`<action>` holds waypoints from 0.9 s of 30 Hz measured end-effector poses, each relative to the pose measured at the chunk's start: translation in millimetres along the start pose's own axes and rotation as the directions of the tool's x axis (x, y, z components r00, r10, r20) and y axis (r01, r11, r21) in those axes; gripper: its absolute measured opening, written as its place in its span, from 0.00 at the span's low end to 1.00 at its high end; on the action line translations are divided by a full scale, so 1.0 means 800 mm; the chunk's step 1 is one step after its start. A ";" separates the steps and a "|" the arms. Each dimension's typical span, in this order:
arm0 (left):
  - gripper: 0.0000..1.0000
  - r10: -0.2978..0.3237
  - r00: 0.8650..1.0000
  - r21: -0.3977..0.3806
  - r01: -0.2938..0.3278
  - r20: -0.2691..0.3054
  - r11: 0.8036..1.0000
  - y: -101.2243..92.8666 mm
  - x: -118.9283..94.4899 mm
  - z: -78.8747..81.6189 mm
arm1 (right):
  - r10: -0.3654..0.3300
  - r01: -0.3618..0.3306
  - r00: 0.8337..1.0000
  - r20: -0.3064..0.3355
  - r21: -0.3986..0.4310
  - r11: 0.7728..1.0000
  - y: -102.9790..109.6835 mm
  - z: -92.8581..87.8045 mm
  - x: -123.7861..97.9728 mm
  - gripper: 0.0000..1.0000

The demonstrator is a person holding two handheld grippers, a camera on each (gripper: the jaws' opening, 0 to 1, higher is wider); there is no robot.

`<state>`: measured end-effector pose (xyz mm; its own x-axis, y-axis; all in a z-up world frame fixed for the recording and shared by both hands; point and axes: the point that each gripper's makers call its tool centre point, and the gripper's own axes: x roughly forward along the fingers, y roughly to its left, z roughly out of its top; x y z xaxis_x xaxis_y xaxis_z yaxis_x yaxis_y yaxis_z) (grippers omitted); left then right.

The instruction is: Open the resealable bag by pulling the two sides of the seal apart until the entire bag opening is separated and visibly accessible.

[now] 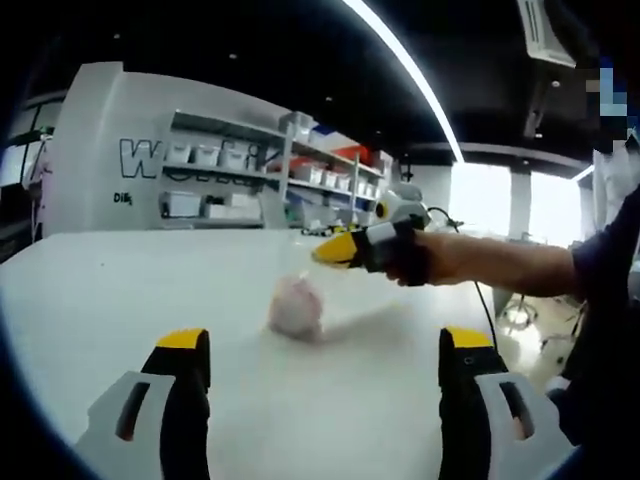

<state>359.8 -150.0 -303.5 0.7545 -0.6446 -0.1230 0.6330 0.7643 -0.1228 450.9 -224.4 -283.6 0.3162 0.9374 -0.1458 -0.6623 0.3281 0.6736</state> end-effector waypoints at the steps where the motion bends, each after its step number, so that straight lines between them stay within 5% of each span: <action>1: 0.99 0.000 1.000 -0.004 0.000 0.001 1.000 0.000 0.001 -0.001 | -0.001 0.001 1.000 0.001 0.000 1.000 0.000 0.000 0.000 0.00; 27: 1.00 -0.004 0.999 -0.026 0.003 -0.041 1.000 0.003 -0.001 -0.020 | -0.001 0.001 1.000 0.027 0.024 1.000 -0.003 0.009 0.003 0.00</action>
<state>358.2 -148.1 -319.7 0.7443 -0.6476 -0.1631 0.6304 0.7619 -0.1484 457.9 -223.6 -280.5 0.3356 0.9335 -0.1268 -0.6454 0.3258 0.6909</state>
